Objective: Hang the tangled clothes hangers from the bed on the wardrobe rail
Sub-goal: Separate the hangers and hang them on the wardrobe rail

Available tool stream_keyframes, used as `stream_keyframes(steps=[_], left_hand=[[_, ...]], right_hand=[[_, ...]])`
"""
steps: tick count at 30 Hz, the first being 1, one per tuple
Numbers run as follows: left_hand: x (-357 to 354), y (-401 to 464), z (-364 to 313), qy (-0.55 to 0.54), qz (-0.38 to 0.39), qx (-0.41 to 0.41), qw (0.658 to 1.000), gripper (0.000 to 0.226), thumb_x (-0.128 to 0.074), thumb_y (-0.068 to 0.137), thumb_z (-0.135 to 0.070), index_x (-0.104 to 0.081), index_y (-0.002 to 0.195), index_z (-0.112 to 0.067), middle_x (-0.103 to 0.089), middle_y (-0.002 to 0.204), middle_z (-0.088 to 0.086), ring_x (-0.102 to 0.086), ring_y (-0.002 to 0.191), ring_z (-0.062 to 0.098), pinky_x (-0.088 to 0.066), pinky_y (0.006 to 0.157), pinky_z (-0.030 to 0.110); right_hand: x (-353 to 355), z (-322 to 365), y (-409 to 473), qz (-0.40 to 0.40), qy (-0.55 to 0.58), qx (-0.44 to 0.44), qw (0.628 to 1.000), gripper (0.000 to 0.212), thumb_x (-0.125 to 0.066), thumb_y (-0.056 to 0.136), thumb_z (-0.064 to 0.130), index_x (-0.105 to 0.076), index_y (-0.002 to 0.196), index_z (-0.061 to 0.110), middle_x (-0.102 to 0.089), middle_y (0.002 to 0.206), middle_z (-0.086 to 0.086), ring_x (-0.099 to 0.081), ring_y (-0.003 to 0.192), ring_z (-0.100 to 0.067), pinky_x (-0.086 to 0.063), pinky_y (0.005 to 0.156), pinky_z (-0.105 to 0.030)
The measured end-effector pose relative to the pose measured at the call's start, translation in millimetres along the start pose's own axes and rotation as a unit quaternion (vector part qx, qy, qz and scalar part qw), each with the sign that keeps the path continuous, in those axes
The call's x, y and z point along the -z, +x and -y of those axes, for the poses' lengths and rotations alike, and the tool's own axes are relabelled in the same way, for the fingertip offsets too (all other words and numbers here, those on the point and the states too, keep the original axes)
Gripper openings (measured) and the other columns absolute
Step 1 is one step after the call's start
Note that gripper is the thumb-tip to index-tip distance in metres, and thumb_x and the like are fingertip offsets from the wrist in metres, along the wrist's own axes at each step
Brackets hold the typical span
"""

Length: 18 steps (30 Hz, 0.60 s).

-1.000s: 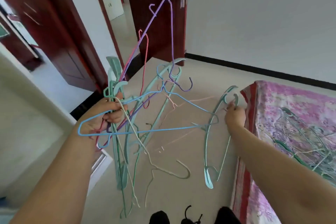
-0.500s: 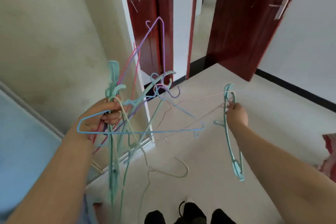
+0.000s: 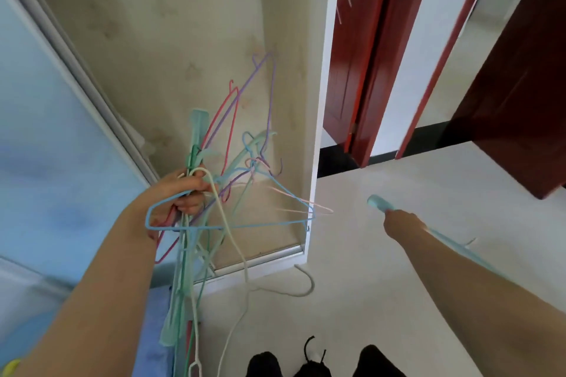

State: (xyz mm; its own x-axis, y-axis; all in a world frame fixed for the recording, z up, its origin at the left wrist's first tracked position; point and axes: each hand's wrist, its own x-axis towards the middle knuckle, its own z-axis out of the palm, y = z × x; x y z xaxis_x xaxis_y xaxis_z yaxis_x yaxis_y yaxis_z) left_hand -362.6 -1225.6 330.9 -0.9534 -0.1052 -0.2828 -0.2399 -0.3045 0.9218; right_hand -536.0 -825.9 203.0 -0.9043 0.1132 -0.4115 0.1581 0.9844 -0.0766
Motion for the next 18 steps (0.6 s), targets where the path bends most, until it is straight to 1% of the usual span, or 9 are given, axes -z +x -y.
stream_keyframes(steps=[3, 5, 7, 8, 10, 12, 15, 16, 18], left_hand=[[11.2, 8.4, -0.7, 0.025, 0.011, -0.008, 1.0, 0.025, -0.068, 0.068, -0.006, -0.047, 0.06, -0.016, -0.045, 0.046, 0.001, -0.023, 0.029, 0.003, -0.014, 0.04, 0.014], [16.3, 10.1, -1.0, 0.044, 0.015, -0.011, 0.999, 0.023, -0.075, 0.065, -0.012, -0.053, 0.06, -0.015, -0.035, 0.043, 0.001, -0.024, 0.031, 0.005, -0.017, 0.039, 0.015], [22.3, 10.0, 1.0, 0.054, 0.001, -0.01, 0.998, 0.019, -0.071, 0.071, -0.009, -0.058, 0.06, -0.016, -0.03, 0.045, 0.002, -0.024, 0.034, 0.007, -0.018, 0.038, 0.016], [25.2, 9.7, 3.6, 0.051, -0.015, -0.008, 0.999, 0.02, -0.067, 0.074, -0.005, -0.059, 0.06, -0.018, -0.033, 0.046, 0.002, -0.025, 0.036, 0.008, -0.018, 0.038, 0.017], [29.1, 9.2, 9.5, 0.043, -0.044, -0.014, 0.998, 0.024, -0.059, 0.079, 0.0, -0.058, 0.063, -0.018, -0.041, 0.052, 0.003, -0.03, 0.041, 0.008, -0.019, 0.038, 0.018], [32.1, 10.5, 15.0, 0.046, -0.082, -0.023, 0.995, 0.025, -0.056, 0.086, 0.008, -0.055, 0.074, -0.015, -0.051, 0.061, 0.006, -0.039, 0.046, 0.01, -0.027, 0.039, 0.017], [37.3, 17.4, 22.4, 0.075, -0.117, -0.023, 0.99, 0.026, -0.06, 0.084, 0.01, -0.06, 0.076, -0.015, -0.051, 0.064, 0.008, -0.046, 0.048, 0.01, -0.035, 0.04, 0.017], [38.2, 20.6, 24.6, 0.08, -0.119, -0.022, 0.989, 0.028, -0.06, 0.085, 0.009, -0.061, 0.076, -0.016, -0.049, 0.061, 0.007, -0.045, 0.047, 0.01, -0.035, 0.04, 0.018], [41.2, 28.3, 28.1, 0.08, -0.129, -0.027, 0.988, 0.023, -0.055, 0.089, 0.01, -0.056, 0.083, -0.012, -0.049, 0.057, 0.004, -0.041, 0.043, 0.009, -0.033, 0.039, 0.019]], right_hand=[[4.9, 18.1, 15.9, 0.02, 0.035, 0.051, 0.998, 0.039, -0.03, 0.1, 0.019, -0.044, 0.136, 0.012, -0.055, 0.127, -0.017, -0.054, 0.116, -0.035, -0.045, 0.092, -0.042], [-0.3, 31.9, 30.0, 0.022, 0.035, 0.067, 0.997, 0.042, -0.026, 0.103, 0.027, -0.049, 0.131, 0.006, -0.059, 0.119, -0.016, -0.058, 0.11, -0.034, -0.045, 0.087, -0.039], [-6.8, 47.6, 39.6, 0.025, 0.074, 0.07, 0.994, 0.055, -0.02, 0.103, 0.038, -0.057, 0.121, 0.0, -0.062, 0.102, -0.012, -0.062, 0.101, -0.03, -0.045, 0.08, -0.033], [-7.4, 57.5, 42.4, 0.034, 0.077, 0.081, 0.993, 0.055, -0.019, 0.104, 0.036, -0.057, 0.121, 0.0, -0.06, 0.098, -0.011, -0.061, 0.098, -0.028, -0.044, 0.078, -0.031], [-3.2, 79.9, 41.5, 0.05, 0.112, 0.106, 0.987, 0.043, -0.021, 0.105, 0.023, -0.048, 0.131, 0.002, -0.06, 0.105, -0.013, -0.059, 0.097, -0.027, -0.046, 0.081, -0.031], [5.5, 103.6, 35.6, 0.021, 0.16, 0.146, 0.976, 0.038, -0.025, 0.104, 0.019, -0.045, 0.133, 0.005, -0.059, 0.113, -0.017, -0.059, 0.102, -0.031, -0.048, 0.089, -0.038], [14.1, 137.1, 23.6, -0.036, 0.223, 0.204, 0.952, 0.047, -0.026, 0.101, 0.047, -0.05, 0.113, 0.008, -0.062, 0.104, -0.019, -0.058, 0.099, -0.038, -0.046, 0.085, -0.043], [19.4, 149.7, 18.1, -0.045, 0.25, 0.22, 0.942, 0.047, -0.027, 0.099, 0.051, -0.048, 0.114, 0.011, -0.063, 0.102, -0.016, -0.059, 0.098, -0.037, -0.045, 0.083, -0.042], [33.7, 173.7, 5.6, -0.031, 0.302, 0.268, 0.914, 0.047, -0.033, 0.097, 0.053, -0.045, 0.129, 0.02, -0.061, 0.099, -0.006, -0.06, 0.093, -0.029, -0.046, 0.082, -0.039]])
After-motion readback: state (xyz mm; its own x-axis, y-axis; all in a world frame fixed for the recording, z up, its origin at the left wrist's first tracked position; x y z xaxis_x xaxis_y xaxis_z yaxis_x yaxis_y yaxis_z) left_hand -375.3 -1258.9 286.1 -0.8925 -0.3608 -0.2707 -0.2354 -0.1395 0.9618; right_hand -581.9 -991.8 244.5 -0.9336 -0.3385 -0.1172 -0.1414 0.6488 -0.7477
